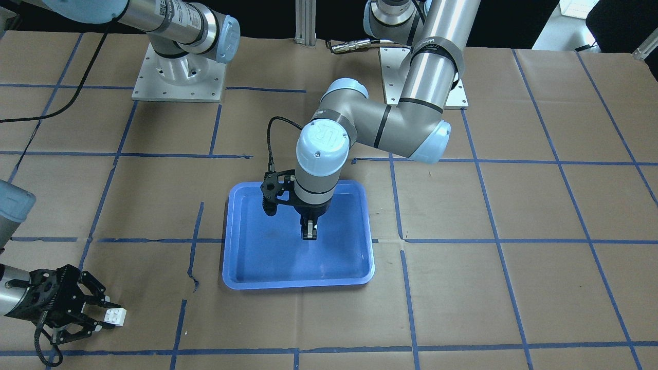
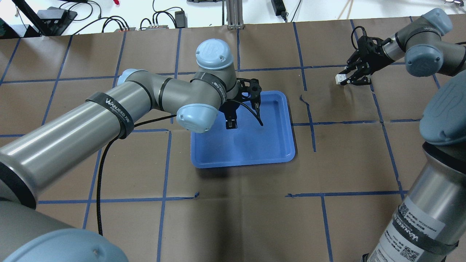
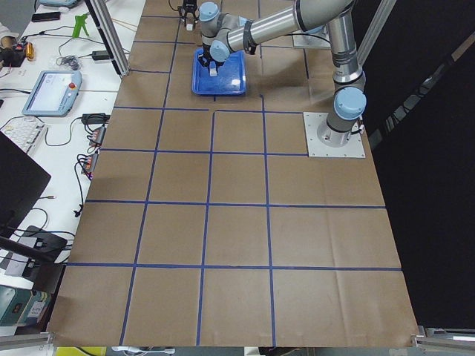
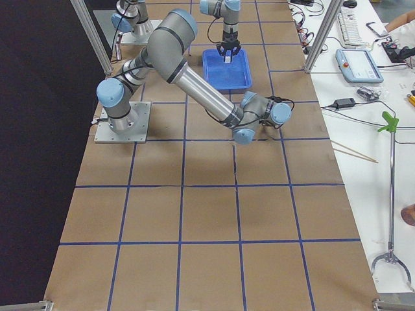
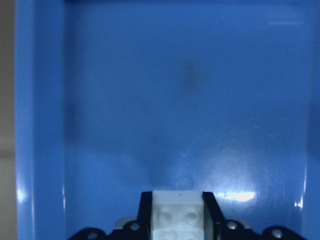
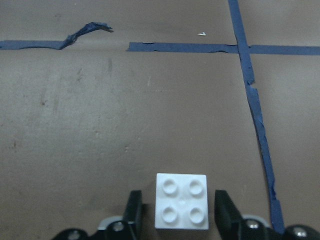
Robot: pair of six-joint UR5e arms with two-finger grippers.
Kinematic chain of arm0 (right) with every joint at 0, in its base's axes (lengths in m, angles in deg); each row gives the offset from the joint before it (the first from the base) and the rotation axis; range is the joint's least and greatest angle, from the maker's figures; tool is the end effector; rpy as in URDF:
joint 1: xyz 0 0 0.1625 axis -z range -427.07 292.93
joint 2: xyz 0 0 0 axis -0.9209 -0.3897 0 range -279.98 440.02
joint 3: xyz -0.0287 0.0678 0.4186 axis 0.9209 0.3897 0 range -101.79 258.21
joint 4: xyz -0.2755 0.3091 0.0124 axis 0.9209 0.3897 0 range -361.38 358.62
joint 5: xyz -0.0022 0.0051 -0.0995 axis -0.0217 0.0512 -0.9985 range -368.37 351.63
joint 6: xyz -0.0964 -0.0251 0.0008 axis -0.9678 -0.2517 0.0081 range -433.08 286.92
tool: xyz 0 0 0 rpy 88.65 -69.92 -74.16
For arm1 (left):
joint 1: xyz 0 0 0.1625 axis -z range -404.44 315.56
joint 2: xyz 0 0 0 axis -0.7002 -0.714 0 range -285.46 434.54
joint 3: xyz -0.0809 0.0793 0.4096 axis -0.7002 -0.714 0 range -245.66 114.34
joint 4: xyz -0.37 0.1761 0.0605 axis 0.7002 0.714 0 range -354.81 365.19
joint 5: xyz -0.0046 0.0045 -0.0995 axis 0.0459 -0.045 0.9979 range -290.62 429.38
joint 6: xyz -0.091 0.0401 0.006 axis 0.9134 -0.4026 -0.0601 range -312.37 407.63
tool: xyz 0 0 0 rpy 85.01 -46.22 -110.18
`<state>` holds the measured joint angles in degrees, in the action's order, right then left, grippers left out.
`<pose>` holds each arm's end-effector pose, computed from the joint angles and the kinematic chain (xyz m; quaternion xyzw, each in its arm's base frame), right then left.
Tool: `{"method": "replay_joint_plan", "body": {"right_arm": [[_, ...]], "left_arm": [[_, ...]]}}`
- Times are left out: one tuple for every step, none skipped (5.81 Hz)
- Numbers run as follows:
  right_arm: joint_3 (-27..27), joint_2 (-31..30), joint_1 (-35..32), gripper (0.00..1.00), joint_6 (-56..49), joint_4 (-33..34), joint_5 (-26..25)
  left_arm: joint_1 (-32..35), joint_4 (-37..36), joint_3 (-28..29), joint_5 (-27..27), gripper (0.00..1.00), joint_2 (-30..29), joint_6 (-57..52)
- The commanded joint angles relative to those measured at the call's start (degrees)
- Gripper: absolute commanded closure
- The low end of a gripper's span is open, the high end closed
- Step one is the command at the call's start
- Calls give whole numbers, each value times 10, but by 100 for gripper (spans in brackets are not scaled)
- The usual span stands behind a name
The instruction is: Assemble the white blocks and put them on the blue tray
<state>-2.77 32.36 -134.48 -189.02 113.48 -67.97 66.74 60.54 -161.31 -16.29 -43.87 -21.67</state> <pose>-0.0992 -0.7168 0.1616 -0.6869 0.6743 -0.2193 0.1592 -0.3582 -0.5345 0.2184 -0.7097 -0.7035 0.0201 0.0323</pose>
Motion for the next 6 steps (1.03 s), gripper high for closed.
{"method": "replay_joint_plan", "body": {"right_arm": [[4, -3, 0, 73, -1, 0, 0], [9, -10, 0, 73, 1, -2, 1], [27, -22, 0, 72, 4, -10, -5], [30, -50, -1, 72, 4, -30, -5], [27, -93, -1, 72, 0, -93, -4], [17, -123, -3, 72, -2, -111, -5]], "left_arm": [[10, -3, -18, -2, 86, -8, -5], [10, -9, -23, -3, 85, -9, -6], [10, -21, -23, -15, 84, -14, -1], [10, -54, -27, -17, 83, -23, 10], [10, -59, -37, -18, 78, -28, 31], [10, -58, -37, -16, 15, -24, 36]]}}
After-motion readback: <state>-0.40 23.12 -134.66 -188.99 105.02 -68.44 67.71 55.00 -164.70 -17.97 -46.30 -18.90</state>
